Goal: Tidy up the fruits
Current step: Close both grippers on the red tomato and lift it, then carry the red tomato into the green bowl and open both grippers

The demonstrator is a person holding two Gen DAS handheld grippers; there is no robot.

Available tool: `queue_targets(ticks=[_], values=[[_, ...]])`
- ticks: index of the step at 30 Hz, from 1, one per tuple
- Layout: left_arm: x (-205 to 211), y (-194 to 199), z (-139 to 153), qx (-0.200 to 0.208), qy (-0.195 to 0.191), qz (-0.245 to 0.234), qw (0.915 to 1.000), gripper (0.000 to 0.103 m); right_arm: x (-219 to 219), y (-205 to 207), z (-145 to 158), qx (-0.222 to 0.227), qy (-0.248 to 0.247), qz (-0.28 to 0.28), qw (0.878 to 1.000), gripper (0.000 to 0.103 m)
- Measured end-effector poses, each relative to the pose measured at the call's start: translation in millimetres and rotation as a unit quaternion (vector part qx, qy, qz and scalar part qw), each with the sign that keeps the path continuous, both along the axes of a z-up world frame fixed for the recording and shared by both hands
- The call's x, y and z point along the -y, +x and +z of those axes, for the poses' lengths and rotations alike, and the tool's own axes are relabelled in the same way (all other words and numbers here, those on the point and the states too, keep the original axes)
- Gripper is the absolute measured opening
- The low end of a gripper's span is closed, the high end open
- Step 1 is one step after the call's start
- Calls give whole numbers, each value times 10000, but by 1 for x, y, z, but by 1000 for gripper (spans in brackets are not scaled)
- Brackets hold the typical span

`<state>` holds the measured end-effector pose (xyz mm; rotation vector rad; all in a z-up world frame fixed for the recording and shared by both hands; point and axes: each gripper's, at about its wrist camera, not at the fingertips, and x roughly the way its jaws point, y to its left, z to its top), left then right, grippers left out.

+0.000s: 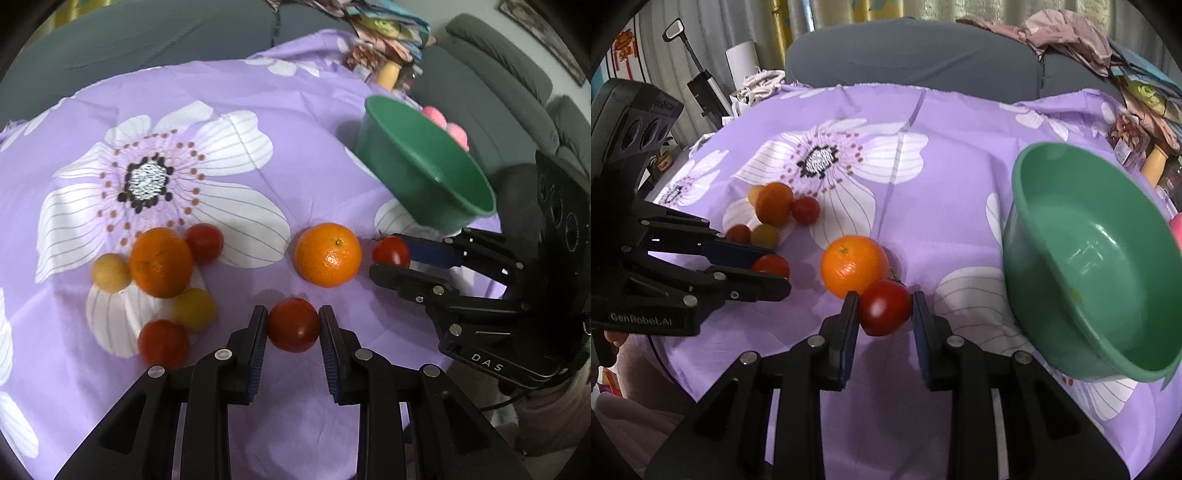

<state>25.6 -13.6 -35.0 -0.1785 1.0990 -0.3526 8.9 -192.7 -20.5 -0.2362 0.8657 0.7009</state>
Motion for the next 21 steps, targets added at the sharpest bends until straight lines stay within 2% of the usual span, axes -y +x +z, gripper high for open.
queue_targets(ticks=[8,21], values=[[-5,-7,21,180,-80,113,9997,29,5,-8,21,261,209,52,9994,28],[38,19,52,480,-139,-351,9981,29,36,-4,43,652,447,-258,9965,28]])
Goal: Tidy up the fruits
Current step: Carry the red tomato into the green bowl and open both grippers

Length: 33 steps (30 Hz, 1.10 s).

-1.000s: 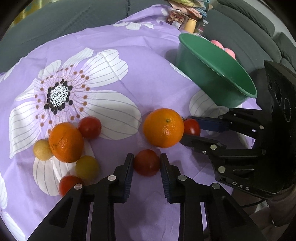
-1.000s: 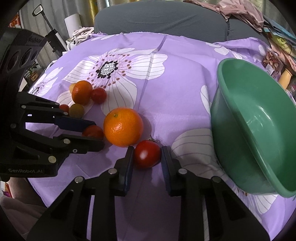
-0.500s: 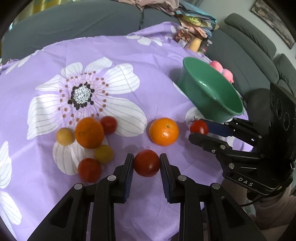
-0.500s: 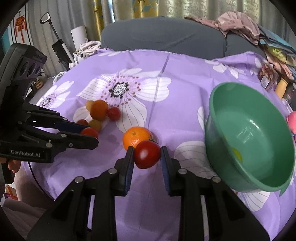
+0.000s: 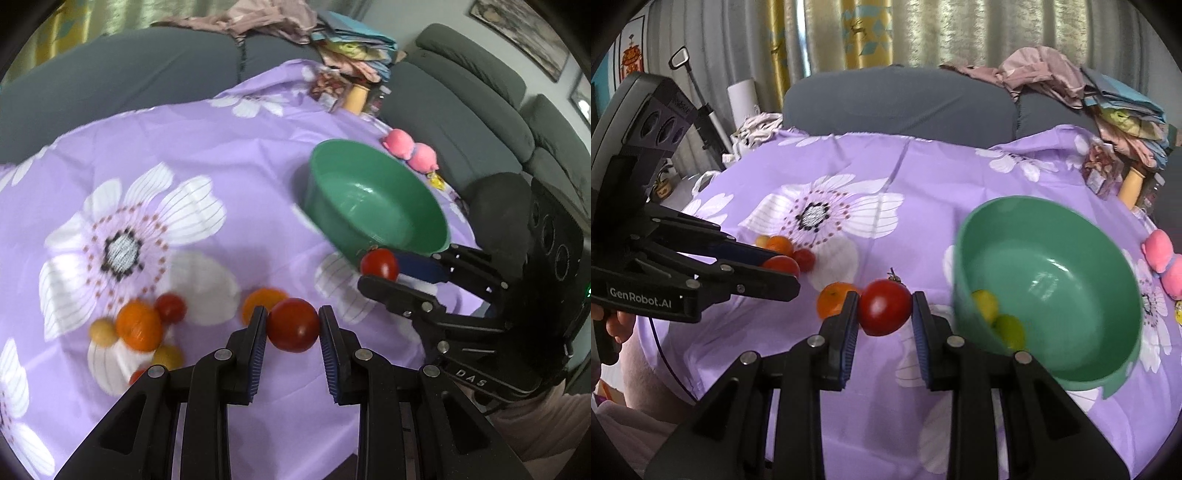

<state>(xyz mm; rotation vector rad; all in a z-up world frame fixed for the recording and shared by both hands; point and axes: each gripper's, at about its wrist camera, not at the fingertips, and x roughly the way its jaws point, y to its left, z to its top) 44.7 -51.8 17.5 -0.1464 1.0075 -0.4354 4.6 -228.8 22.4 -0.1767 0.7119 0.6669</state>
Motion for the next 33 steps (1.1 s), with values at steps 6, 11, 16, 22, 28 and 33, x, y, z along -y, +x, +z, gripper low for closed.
queue_targets(ticks=[6,11,16,22,28,33], values=[[30,18,14,200,20,-340,9992,29,23,8,3,77,146,-338,9993,29],[59,37,23,317,8,-641,9974,29,42,16,3,112,198,-623,9978,29],[81,53,22,320,22,-859,9958,29,59,23,-1,75,255,-908,9955,29],[101,67,17,279,101,-997,9946,29,75,32,-7,13,277,-1163,9928,29],[115,78,6,200,326,-1051,9937,29,83,43,-14,-97,250,-1288,9913,29],[123,80,-1,191,478,-1097,9926,29,87,48,-20,-184,222,-1339,9906,31]])
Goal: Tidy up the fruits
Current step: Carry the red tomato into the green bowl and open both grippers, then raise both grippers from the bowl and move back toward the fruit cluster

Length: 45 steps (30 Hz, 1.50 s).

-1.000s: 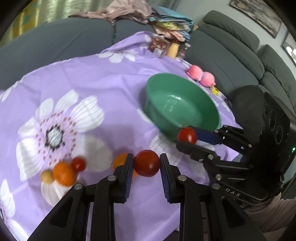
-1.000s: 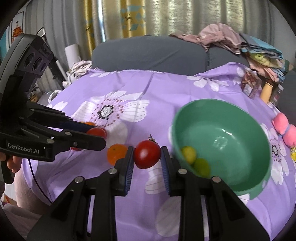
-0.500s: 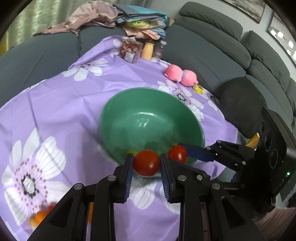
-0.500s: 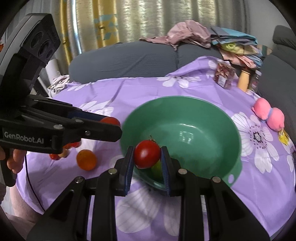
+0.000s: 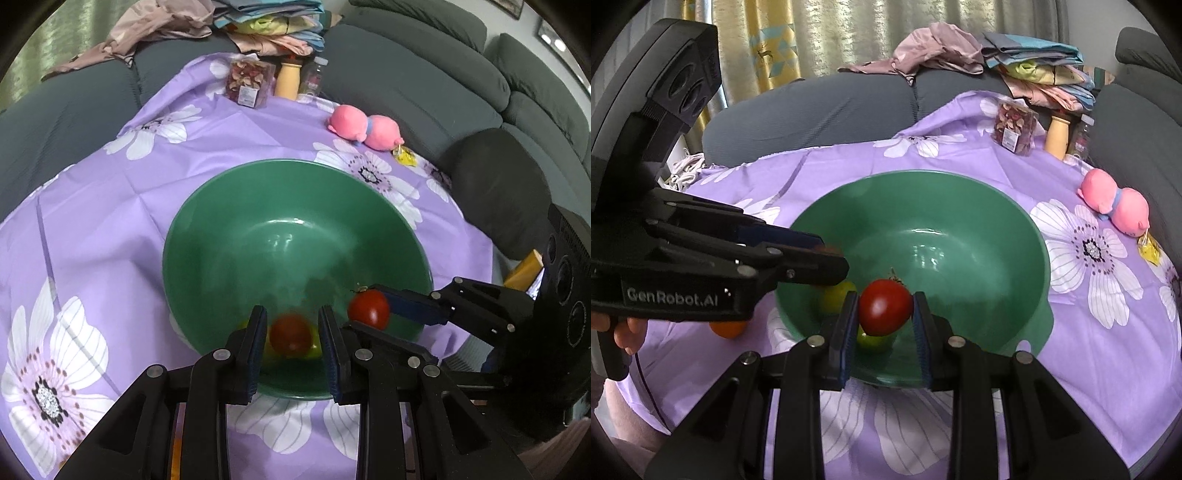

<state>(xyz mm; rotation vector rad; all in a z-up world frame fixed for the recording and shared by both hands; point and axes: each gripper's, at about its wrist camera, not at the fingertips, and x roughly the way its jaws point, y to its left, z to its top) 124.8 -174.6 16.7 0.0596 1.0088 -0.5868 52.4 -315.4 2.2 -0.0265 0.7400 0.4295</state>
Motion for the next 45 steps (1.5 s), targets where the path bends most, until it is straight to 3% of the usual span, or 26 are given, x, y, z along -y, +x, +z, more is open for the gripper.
queue_targets(ticks=[11,12,14,15,20,21,23,28,32,45], values=[[-6,-3,5,79,24,141,9999,29,0,-2,3,27,-19,-68,10000,32],[-8,-4,7,91,24,158,9998,32,0,-3,4,33,-26,-68,10000,33],[-11,-6,8,125,37,219,9997,53,0,-5,6,56,-37,-78,9999,37],[-13,-9,9,154,32,255,9996,57,0,-6,7,68,-31,-83,9999,39],[-28,-19,12,228,75,430,9988,61,-2,-15,12,105,-16,-99,9999,47],[-33,-22,13,238,80,489,9985,64,-3,-17,13,110,-21,-102,9999,49],[-43,-29,13,284,87,638,9975,82,-4,-21,15,121,-19,-94,9999,55],[-66,-49,11,321,146,938,9950,84,-12,-33,18,109,-42,-20,9999,65],[-87,-67,8,299,269,1204,9919,96,-21,-41,21,64,26,143,9999,73],[-141,-112,-4,150,286,1798,9832,96,-66,-67,23,-64,37,748,9972,78]])
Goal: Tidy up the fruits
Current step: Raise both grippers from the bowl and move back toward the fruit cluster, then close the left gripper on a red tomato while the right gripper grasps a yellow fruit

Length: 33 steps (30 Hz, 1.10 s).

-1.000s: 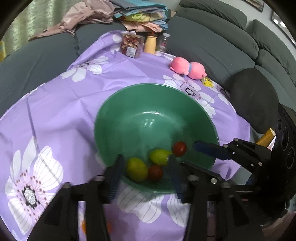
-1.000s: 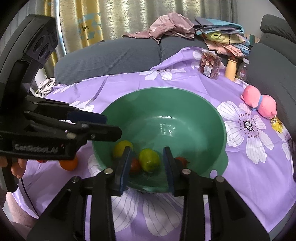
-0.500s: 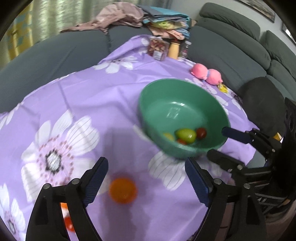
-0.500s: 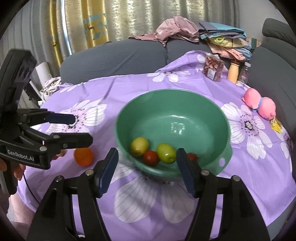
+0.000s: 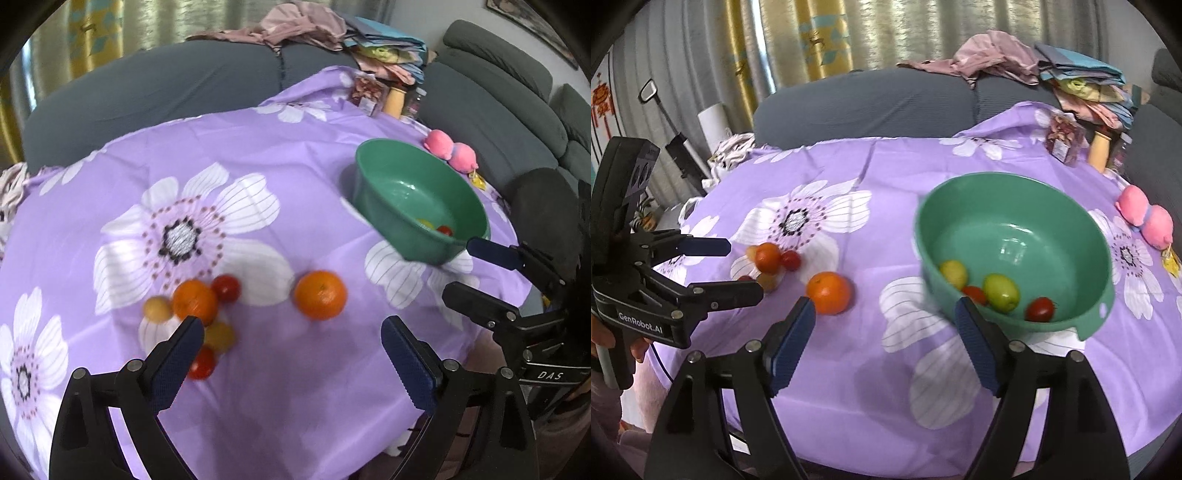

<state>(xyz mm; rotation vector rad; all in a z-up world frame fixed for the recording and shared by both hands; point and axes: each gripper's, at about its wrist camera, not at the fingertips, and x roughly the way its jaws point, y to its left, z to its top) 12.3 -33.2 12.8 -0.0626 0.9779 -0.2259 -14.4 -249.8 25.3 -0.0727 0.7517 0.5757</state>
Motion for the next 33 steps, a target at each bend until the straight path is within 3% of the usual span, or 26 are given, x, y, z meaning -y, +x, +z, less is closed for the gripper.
queue_targets(ticks=[15,24,33], values=[[-49,-31,-13,-41,-108,530,9985,96,-44,-11,-4,-91,-217,465,9986,78],[-67,-36,-25,-135,-242,602,9978,96,-68,-8,-8,-208,-307,758,9964,78],[-72,-26,-32,-130,190,576,9981,96,-87,-8,-16,-346,-363,1194,9916,75]])
